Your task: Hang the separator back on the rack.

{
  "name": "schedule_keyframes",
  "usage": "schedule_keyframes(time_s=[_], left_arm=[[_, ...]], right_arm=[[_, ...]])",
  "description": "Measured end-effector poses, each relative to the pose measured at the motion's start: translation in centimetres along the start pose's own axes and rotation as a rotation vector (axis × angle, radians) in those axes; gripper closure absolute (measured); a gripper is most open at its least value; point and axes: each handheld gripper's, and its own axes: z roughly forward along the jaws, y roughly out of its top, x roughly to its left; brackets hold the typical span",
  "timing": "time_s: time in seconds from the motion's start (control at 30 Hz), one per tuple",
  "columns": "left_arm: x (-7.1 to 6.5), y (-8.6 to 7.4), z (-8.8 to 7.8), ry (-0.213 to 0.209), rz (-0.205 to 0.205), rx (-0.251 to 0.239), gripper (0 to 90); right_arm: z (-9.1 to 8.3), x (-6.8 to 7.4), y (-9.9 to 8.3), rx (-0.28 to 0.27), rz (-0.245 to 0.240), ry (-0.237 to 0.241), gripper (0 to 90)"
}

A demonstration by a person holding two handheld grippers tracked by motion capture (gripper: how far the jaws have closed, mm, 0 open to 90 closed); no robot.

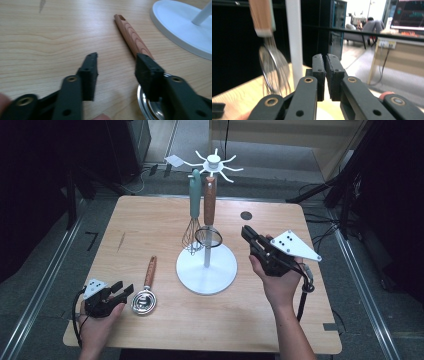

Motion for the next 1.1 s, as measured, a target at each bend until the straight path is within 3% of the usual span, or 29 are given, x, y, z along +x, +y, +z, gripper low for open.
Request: schedule_keyframes(time_s=[0.17,0.23,0.4,0.73,1.0,1.1], left_arm=[[0.1,-0.1,0.2,-0.038,-0.007,0.026,84.2],[0.3,-0.2,0.2,-0.05,-0.015,0.036,90.0],[0.1,-0.4,0.5,-0.057,-0.007,0.072,90.0],[-0.1,-0.5,0.5,-0.073,0.003,0.099,89.4],[-0.5,-0.5,0.6,-0.1,0.014,0.114,89.9],[-1.1,-0.5,0.7,-0.112,0.033,0.124,89.9]], right_arm=[[-0.8,-1.0,-3.4,0.064,0.028,-0.022,83.7],[-1.3,-1.2,-5.0,0.088,0.055,-0.028,82.8],[-2.5,-1.4,-8.6,0.16,0.09,-0.049,77.4],[-4.4,-1.8,-13.3,0.258,0.125,-0.097,68.0],[-4.1,-0.8,-15.4,0.322,0.153,-0.088,65.0],[-3.5,-0.2,-15.6,0.334,0.14,-0.062,64.3]])
